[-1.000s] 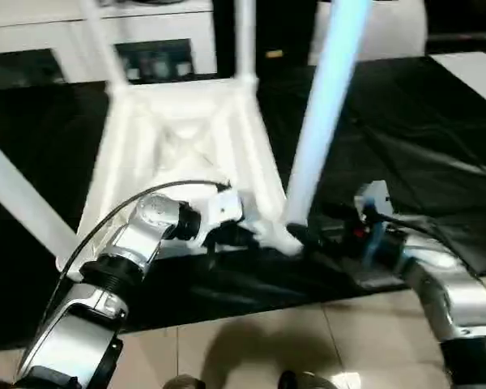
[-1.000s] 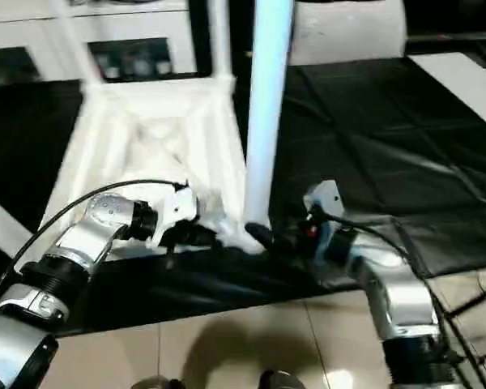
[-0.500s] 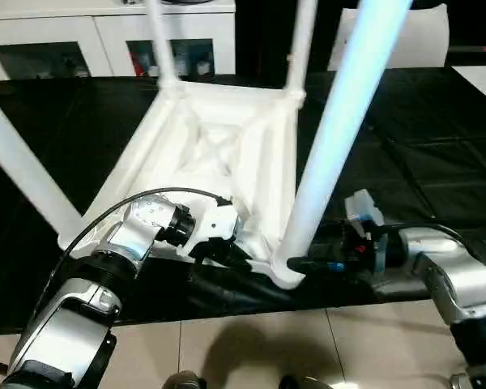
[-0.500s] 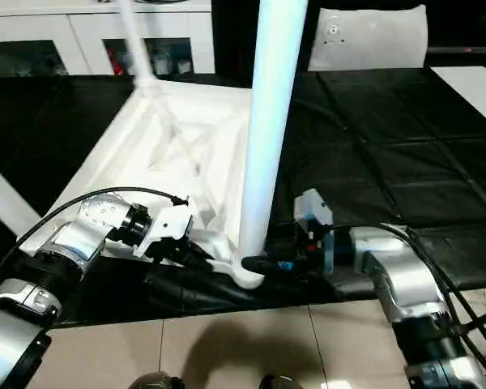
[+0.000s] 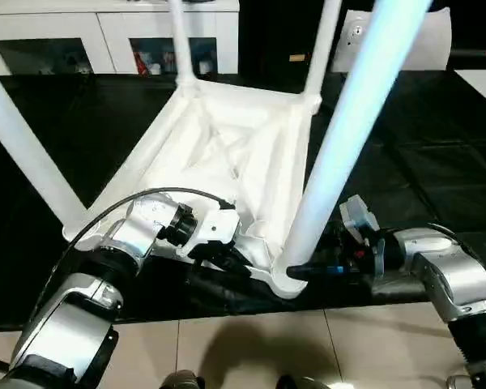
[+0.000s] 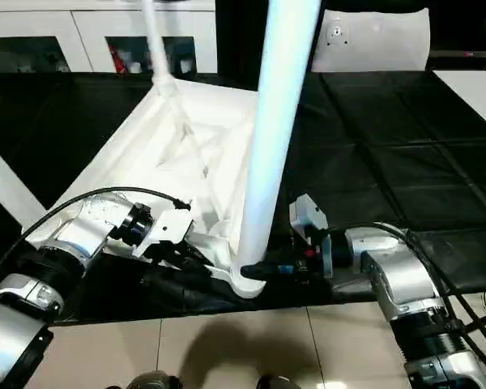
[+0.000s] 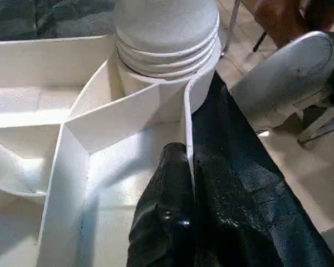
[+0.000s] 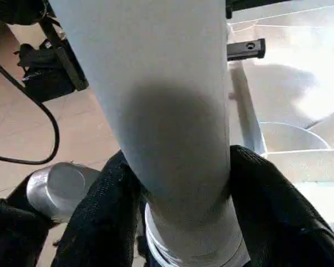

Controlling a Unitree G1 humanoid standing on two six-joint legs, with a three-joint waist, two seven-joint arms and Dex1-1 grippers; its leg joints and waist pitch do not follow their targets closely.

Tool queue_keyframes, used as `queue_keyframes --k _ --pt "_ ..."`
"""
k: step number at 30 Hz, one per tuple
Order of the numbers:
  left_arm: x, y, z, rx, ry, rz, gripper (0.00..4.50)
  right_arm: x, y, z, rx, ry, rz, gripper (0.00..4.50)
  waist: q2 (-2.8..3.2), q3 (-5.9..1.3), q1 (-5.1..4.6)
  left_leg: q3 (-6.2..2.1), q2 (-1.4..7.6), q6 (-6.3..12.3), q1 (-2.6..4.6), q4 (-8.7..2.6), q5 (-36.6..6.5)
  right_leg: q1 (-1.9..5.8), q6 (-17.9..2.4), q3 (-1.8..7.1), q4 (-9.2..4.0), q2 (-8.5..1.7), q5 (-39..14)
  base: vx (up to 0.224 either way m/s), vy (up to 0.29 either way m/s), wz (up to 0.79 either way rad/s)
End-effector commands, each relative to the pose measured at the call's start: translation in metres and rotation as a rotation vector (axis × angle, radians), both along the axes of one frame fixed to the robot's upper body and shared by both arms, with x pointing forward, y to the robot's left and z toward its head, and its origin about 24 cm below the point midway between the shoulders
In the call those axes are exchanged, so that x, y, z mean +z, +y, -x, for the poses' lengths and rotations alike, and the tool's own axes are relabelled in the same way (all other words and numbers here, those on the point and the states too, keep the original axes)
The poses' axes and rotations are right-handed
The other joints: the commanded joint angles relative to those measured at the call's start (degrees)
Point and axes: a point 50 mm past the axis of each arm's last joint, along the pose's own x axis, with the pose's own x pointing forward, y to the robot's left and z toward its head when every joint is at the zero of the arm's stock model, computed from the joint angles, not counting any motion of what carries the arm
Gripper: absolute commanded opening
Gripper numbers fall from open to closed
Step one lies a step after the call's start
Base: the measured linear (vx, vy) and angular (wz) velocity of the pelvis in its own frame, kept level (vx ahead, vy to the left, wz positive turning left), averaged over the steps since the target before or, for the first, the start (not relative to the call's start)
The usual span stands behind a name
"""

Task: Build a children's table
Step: Rotate leg to tighten

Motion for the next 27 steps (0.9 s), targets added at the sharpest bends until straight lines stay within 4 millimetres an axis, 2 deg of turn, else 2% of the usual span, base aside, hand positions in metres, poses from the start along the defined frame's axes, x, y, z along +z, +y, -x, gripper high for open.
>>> queue_keyframes --k 1,6,8,9,11,12,13,14,15,16,17,19,21,22,23,24,25,26,27 --pt "0.002 -0.009 0.002 -0.091 -0.012 -0.046 0.0 0.002 0.005 0.002 0.059 0.017 -0.004 2.03 -0.85 -4.33 -0.36 -0.19 3.1 6.02 -0.07 -3.65 -4.54 3.92 -9.51 3.99 -3.65 -4.26 -15.6 0.0 0.0 0.0" --pt "0.001 -0.008 0.001 -0.085 -0.01 -0.05 0.0 0.0 0.005 0.003 0.066 0.029 -0.008 2.03 -0.72 -4.22 -0.35 -0.24 3.22 5.91 0.0 -3.72 -4.68 3.84 -9.82 4.01 -3.59 -4.24 -15.13 0.0 0.0 0.0" --pt "0.002 -0.008 -0.002 -0.028 -0.005 -0.035 0.0 -0.001 0.008 0.007 0.022 0.064 -0.046 2.03 -0.81 -3.98 -0.42 -0.21 3.18 5.98 0.01 -3.81 -4.97 3.84 -9.73 4.07 -3.7 -4.12 -15.4 0.0 0.0 0.0" --pt "0.003 -0.008 -0.004 -0.001 -0.005 -0.026 0.0 -0.002 0.01 0.008 -0.007 0.078 -0.057 2.03 -0.61 -3.88 -0.41 -0.26 3.19 6.0 0.01 -3.82 -5.04 3.77 -9.78 4.05 -3.67 -4.18 -15.51 0.0 0.0 0.0" --pt "0.004 -0.009 -0.006 0.032 -0.004 -0.014 0.0 -0.004 0.012 0.01 -0.038 0.089 -0.061 2.03 -0.77 -3.76 -0.47 -0.24 3.3 5.7 0.07 -3.96 -5.19 3.77 -9.35 4.19 -3.8 -4.16 -15.92 0.0 0.0 0.0" --pt "0.005 -0.01 -0.008 0.078 -0.006 -0.005 0.0 -0.007 0.015 0.011 -0.096 0.091 -0.043 2.03 -0.25 -3.28 -0.48 -0.25 3.12 4.77 0.24 -4.15 -7.73 3.58 -8.35 4.01 -4.45 -4.25 -20.24 0.0 0.0 0.0" --pt "0.005 -0.011 -0.01 0.109 -0.011 -0.003 0.0 -0.011 0.019 0.01 -0.142 0.08 -0.024 2.03 -0.06 -3.1 -0.61 -0.24 3.1 4.19 0.33 -4.26 -8.62 3.46 -7.81 4.05 -4.73 -4.2 -21.67 0.0 0.0 0.0" --pt "0.005 -0.013 -0.012 0.136 -0.014 0.001 0.0 -0.012 0.022 0.009 -0.18 0.07 -0.014 2.03 -0.38 -2.85 -0.89 -0.3 2.98 3.14 0.53 -4.45 -10.44 3.37 -6.5 3.93 -5.24 -4.14 -25.15 0.0 0.0 0.0" --pt "0.005 -0.015 -0.013 0.167 -0.017 0.011 0.0 -0.014 0.026 0.007 -0.229 0.065 -0.007 2.03 -0.38 -2.64 -0.98 -0.36 2.8 2.61 0.75 -4.54 -11.74 3.25 -5.69 3.73 -5.69 -4.13 -28.02 0.0 0.0 0.0" --pt "0.005 -0.016 -0.013 0.176 -0.017 0.016 0.0 -0.015 0.027 0.007 -0.242 0.066 -0.007 2.02 -0.3 -2.44 -1.48 -0.47 2.48 1.58 0.95 -4.48 -13.74 3.22 -3.95 3.43 -6.41 -4.22 -32.86 0.0 0.0 0.0" --pt "0.006 -0.021 -0.015 0.218 -0.019 0.04 0.0 -0.016 0.033 0.005 -0.301 0.073 -0.011 2.02 -0.33 -2.48 -1.66 -0.56 2.31 1.38 0.93 -4.41 -14.2 3.3 -3.21 3.26 -6.62 -4.28 -34.34 0.0 0.0 0.0" --pt "0.007 -0.033 -0.018 0.318 -0.02 0.091 0.0 -0.019 0.051 0.0 -0.434 0.094 -0.035 2.02 -0.13 -2.14 -2.7 -0.9 2.09 0.22 1.19 -4.44 -16.75 2.82 -1.25 2.57 -7.44 -4.06 -38.0 0.0 0.0 0.0" --pt "0.007 -0.038 -0.019 0.359 -0.016 0.109 0.0 -0.021 0.059 -0.002 -0.48 0.105 -0.039 2.02 -0.05 -2.28 -4.0 -1.34 2.23 -0.25 0.95 -4.5 -18.27 3.36 -0.57 1.93 -7.75 -4.24 -37.72 0.0 0.0 0.0" --pt "0.007 -0.044 -0.02 0.405 -0.015 0.124 0.0 -0.023 0.067 -0.004 -0.536 0.109 -0.027 2.02 0.36 -2.0 -5.29 -1.84 2.84 -0.13 0.67 -4.97 -21.23 3.63 -0.22 1.23 -7.94 -4.05 -36.08 0.0 0.0 0.0" --pt "0.007 -0.048 -0.021 0.45 -0.014 0.138 0.0 -0.024 0.074 -0.007 -0.587 0.118 -0.023 2.02 0.36 -2.0 -5.29 -1.84 2.84 -0.13 0.67 -4.97 -21.23 3.63 -0.22 1.23 -7.94 -4.05 -36.08 0.0 0.0 0.0" --pt "0.009 -0.053 -0.025 0.526 -0.018 0.162 0.0 -0.025 0.085 -0.014 -0.66 0.12 -0.02 2.02 0.61 -1.54 -6.35 -2.01 2.93 -0.62 1.07 -5.07 -24.8 3.34 -0.21 0.46 -8.55 -3.96 -36.73 0.0 0.0 0.0" --pt "0.01 -0.056 -0.027 0.577 -0.02 0.176 0.0 -0.025 0.093 -0.018 -0.707 0.122 -0.019 2.01 0.89 -1.4 -7.53 -2.42 3.02 -1.2 1.59 -4.95 -28.27 3.44 0.35 -0.45 -9.04 -4.14 -37.77 0.0 0.0 0.0" --pt "0.011 -0.059 -0.029 0.631 -0.026 0.19 0.0 -0.024 0.101 -0.022 -0.754 0.127 -0.021 2.01 1.35 -1.15 -8.72 -3.27 3.84 -1.54 1.09 -5.74 -32.66 4.61 1.28 -1.36 -8.44 -3.94 -36.84 -0.016 0.051 -0.09" --pt "0.013 -0.06 -0.031 0.662 -0.03 0.198 0.0 -0.023 0.105 -0.024 -0.78 0.129 -0.021 2.01 1.85 -0.78 -9.35 -4.54 5.84 -1.9 -0.3 -8.27 -40.06 6.39 0.85 -0.32 -4.29 -3.34 -30.15 -0.071 0.039 -0.09"
